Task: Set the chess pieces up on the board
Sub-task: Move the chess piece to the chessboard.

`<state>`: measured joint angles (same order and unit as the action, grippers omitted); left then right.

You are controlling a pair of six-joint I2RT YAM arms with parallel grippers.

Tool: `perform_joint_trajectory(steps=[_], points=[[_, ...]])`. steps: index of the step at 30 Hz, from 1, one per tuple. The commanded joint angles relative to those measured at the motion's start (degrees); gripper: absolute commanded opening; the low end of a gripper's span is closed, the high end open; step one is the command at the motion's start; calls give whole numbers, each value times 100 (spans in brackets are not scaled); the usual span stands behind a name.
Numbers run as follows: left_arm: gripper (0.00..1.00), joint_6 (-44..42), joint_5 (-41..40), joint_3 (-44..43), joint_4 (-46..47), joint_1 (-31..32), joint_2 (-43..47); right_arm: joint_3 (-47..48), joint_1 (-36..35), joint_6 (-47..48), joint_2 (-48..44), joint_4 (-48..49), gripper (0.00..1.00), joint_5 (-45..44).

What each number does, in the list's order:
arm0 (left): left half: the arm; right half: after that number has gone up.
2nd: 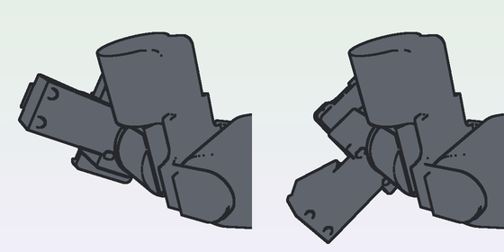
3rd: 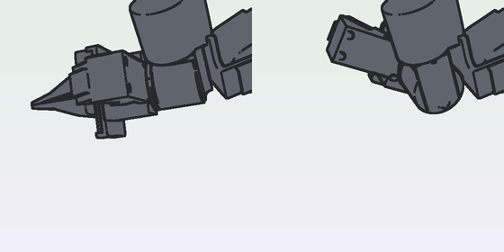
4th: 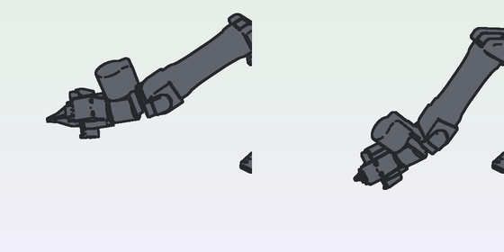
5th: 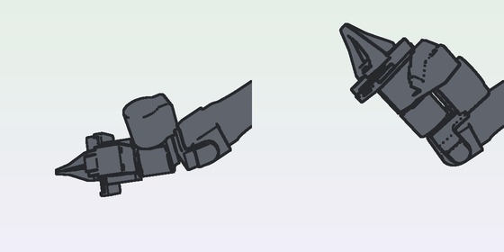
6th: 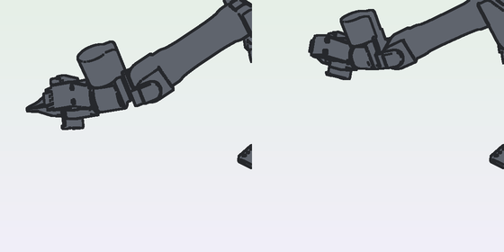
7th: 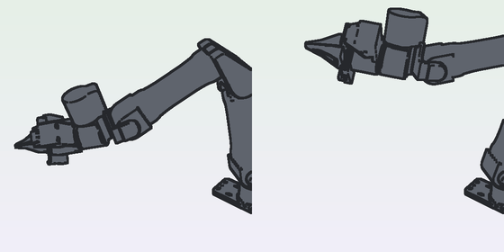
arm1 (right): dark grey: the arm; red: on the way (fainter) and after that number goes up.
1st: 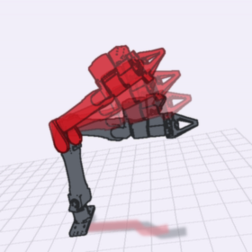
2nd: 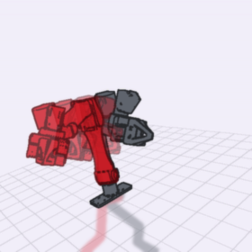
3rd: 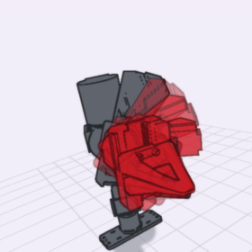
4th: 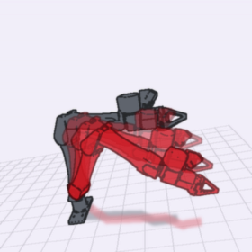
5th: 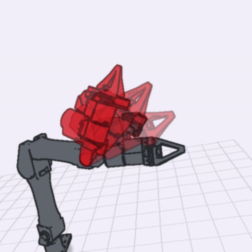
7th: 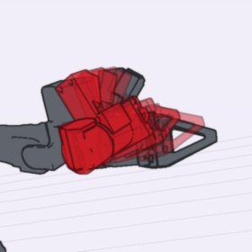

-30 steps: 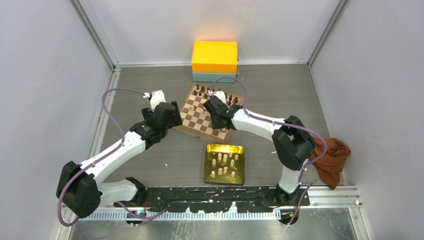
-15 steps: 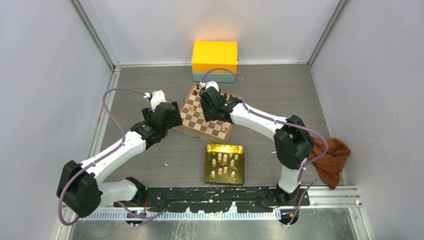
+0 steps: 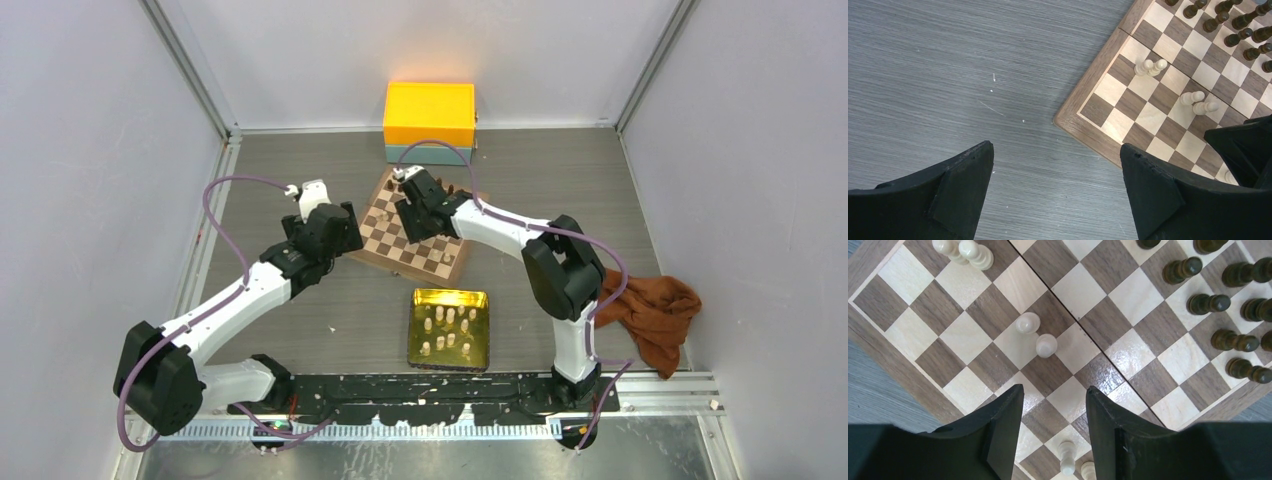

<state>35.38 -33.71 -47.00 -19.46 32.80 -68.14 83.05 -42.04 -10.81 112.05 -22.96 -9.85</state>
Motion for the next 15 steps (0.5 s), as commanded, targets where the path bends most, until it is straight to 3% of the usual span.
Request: perform_joint_trajectory(steps=[1,15], points=[[98,-48,5,-105,322,-58,73,266,81,238,15,503,54,275],[98,-39,49,-72,382,-124,-20,503,202,326,324,600,47,703]])
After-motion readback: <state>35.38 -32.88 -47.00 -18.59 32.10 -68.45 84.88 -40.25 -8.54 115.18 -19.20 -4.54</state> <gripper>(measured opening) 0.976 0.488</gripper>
